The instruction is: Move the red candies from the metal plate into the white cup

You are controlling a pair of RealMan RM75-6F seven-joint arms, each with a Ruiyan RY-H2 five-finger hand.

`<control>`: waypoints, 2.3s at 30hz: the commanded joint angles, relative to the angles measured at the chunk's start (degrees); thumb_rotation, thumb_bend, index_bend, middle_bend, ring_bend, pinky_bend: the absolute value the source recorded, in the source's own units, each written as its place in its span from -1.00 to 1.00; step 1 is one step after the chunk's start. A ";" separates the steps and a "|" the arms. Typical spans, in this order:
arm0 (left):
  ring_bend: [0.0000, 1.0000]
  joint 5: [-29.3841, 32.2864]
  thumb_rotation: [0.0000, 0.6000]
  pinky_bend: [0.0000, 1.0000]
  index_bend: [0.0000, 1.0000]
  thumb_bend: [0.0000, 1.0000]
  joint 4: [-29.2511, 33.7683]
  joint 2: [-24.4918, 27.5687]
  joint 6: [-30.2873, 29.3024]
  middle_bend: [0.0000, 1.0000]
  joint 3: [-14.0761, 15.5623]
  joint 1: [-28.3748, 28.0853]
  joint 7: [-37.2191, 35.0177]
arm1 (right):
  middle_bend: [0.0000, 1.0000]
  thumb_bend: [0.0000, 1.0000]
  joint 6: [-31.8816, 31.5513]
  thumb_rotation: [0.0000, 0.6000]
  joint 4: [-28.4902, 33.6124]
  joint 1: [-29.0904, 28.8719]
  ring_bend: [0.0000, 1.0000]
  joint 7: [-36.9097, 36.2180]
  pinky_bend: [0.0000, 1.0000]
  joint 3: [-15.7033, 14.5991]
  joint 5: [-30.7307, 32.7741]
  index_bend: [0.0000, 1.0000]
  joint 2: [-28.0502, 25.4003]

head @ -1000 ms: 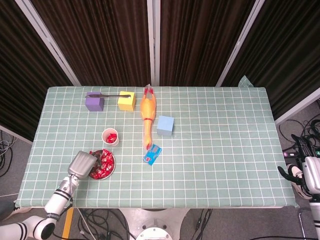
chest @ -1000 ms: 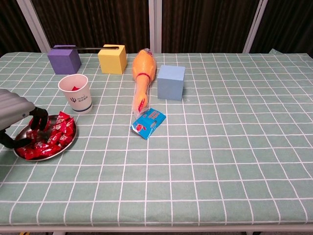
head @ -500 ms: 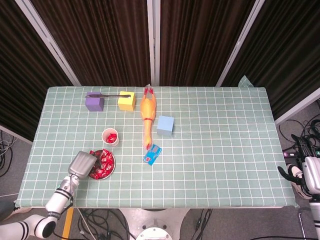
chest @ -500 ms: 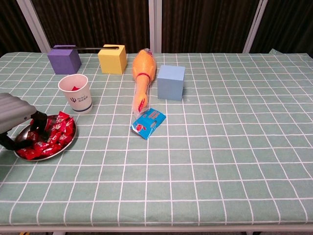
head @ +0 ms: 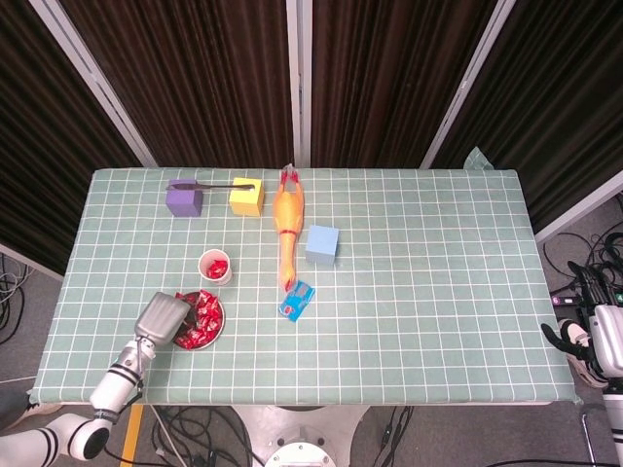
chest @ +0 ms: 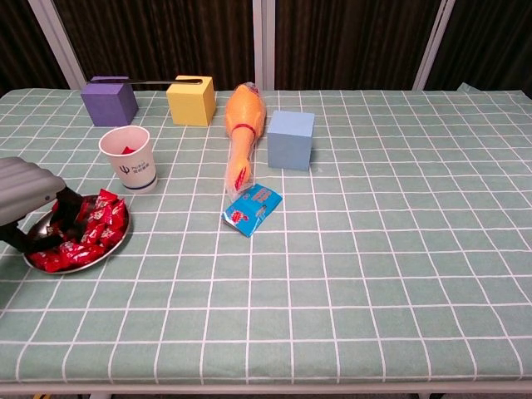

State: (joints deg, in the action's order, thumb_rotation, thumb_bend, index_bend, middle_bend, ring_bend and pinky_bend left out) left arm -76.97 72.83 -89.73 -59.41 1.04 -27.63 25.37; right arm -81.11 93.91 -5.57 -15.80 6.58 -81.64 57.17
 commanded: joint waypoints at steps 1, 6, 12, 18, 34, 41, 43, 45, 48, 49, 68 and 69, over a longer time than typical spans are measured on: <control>0.85 -0.40 1.00 1.00 0.29 -0.09 0.82 0.81 -0.50 0.44 -0.29 0.08 -0.98 | -0.80 -0.69 -0.01 1.00 0.00 0.00 -0.96 -0.02 -0.23 0.02 0.02 -0.97 0.00; 0.85 -1.59 1.00 1.00 0.29 -0.09 6.12 4.59 -2.86 0.44 -1.64 0.12 -3.06 | -0.80 -0.69 -0.14 1.00 -0.06 0.07 -0.96 -0.08 -0.23 0.02 -0.02 -0.97 -0.04; 0.85 -2.54 1.00 1.00 0.29 -0.09 12.17 8.87 -4.40 0.44 -5.49 -1.89 -5.14 | -0.80 -0.69 -0.26 1.00 -0.33 0.20 -0.96 -0.43 -0.23 -0.05 -0.09 -0.97 0.01; 0.85 -1.64 1.00 1.00 0.28 -0.09 12.66 8.89 -2.31 0.43 -10.03 -6.24 -5.78 | -0.80 -0.69 -0.44 1.00 -0.57 0.42 -0.96 -0.79 -0.23 -0.09 0.00 -0.97 0.01; 0.82 7.04 1.00 1.00 0.01 -0.17 4.29 2.95 5.01 0.11 -11.30 -12.11 -0.47 | -0.80 -0.69 -0.41 1.00 -0.93 0.85 -0.96 -1.12 -0.23 -0.03 0.70 -0.97 -0.14; 0.78 6.64 1.00 1.00 -0.26 -0.27 8.01 4.86 1.10 -0.19 -10.07 -10.52 1.80 | -0.80 -0.69 -0.18 1.00 -0.52 0.56 -0.96 -0.66 -0.23 0.08 0.48 -0.97 -0.18; 0.77 5.88 1.00 1.00 -0.29 -0.28 9.55 5.93 -1.06 -0.22 -9.82 -9.40 1.18 | -0.80 -0.69 -0.10 1.00 -0.41 0.41 -0.96 -0.56 -0.23 0.14 0.36 -0.97 -0.17; 0.77 4.25 1.00 1.00 -0.29 -0.28 10.99 7.17 -4.60 -0.22 -9.28 -7.46 -0.32 | -0.80 -0.69 -0.06 1.00 -0.32 0.25 -0.96 -0.48 -0.23 0.21 0.20 -0.97 -0.16; 0.77 2.03 1.00 1.00 -0.28 -0.28 12.28 8.98 -8.15 -0.21 -7.61 -4.46 -4.15 | -0.80 -0.69 0.15 1.00 -0.28 0.01 -0.96 -0.40 -0.23 0.22 -0.01 -0.97 -0.14; 0.77 1.42 1.00 1.00 -0.27 -0.28 12.41 9.37 -8.80 -0.20 -6.95 -3.64 -5.36 | -0.80 -0.69 0.19 1.00 -0.28 -0.03 -0.96 -0.42 -0.23 0.21 -0.07 -0.97 -0.10; 0.81 -3.41 1.00 1.00 -0.09 -0.28 -4.88 -0.30 -4.18 -0.03 -0.14 -1.26 -4.37 | -0.80 -0.69 -0.34 1.00 0.38 0.06 -0.96 0.07 -0.23 0.06 -0.43 -0.97 -0.34; 0.81 -3.44 1.00 1.00 -0.09 -0.28 -5.39 -0.68 -3.82 -0.02 -0.08 -1.34 -4.23 | -0.80 -0.69 -0.35 1.00 0.39 0.07 -0.96 0.10 -0.23 0.06 -0.39 -0.97 -0.36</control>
State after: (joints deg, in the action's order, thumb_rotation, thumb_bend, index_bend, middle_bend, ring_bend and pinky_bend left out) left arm -80.40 68.43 -89.48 -64.17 0.73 -28.61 20.43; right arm -81.45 94.30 -5.50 -15.71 6.64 -82.04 56.83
